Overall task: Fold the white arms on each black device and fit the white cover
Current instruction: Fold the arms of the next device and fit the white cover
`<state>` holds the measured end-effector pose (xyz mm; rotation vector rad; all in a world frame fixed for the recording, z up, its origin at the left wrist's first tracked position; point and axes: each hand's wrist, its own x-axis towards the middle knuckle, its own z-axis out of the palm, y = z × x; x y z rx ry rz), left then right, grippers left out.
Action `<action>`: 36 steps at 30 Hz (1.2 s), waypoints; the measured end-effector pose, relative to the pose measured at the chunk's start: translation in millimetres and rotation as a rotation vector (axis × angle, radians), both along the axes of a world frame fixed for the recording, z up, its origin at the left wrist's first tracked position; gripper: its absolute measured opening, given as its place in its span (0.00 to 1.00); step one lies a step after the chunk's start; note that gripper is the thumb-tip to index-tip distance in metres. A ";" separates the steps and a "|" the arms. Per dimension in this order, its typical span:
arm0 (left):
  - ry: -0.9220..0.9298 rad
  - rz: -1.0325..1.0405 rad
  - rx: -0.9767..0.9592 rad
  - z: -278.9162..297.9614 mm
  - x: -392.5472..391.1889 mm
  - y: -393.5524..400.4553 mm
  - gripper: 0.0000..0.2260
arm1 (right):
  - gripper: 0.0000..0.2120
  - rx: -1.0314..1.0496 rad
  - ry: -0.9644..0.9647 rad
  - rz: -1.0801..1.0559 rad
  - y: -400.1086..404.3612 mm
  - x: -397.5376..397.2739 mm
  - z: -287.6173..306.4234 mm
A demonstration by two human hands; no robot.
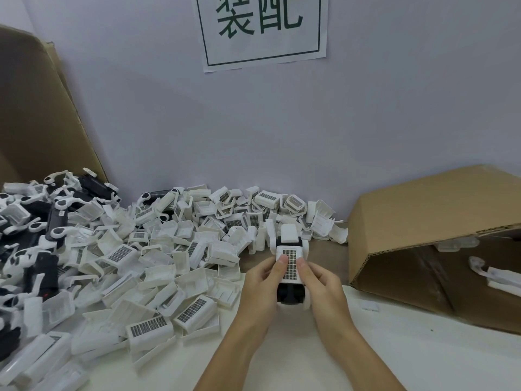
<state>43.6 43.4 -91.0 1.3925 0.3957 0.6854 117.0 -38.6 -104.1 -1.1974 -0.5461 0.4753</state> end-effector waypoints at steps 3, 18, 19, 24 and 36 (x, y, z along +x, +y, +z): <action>0.001 0.021 0.058 -1.7 0.9 0.3 0.12 | 0.08 -0.012 -0.084 -0.018 -1.6 1.4 -1.6; -0.015 -0.102 0.021 -7.2 -0.2 4.3 0.13 | 0.10 0.013 -0.030 0.057 -2.7 8.3 -4.8; -0.004 -0.093 0.058 -7.2 -0.6 3.3 0.14 | 0.10 0.006 -0.046 0.046 -3.8 8.7 -4.8; 0.028 -0.056 0.136 -5.5 -1.9 0.5 0.16 | 0.09 -0.011 -0.099 0.031 -6.5 10.0 -4.0; 0.015 -0.072 0.023 -1.2 -4.1 1.9 0.16 | 0.09 -0.003 -0.121 0.041 -7.0 8.9 -3.5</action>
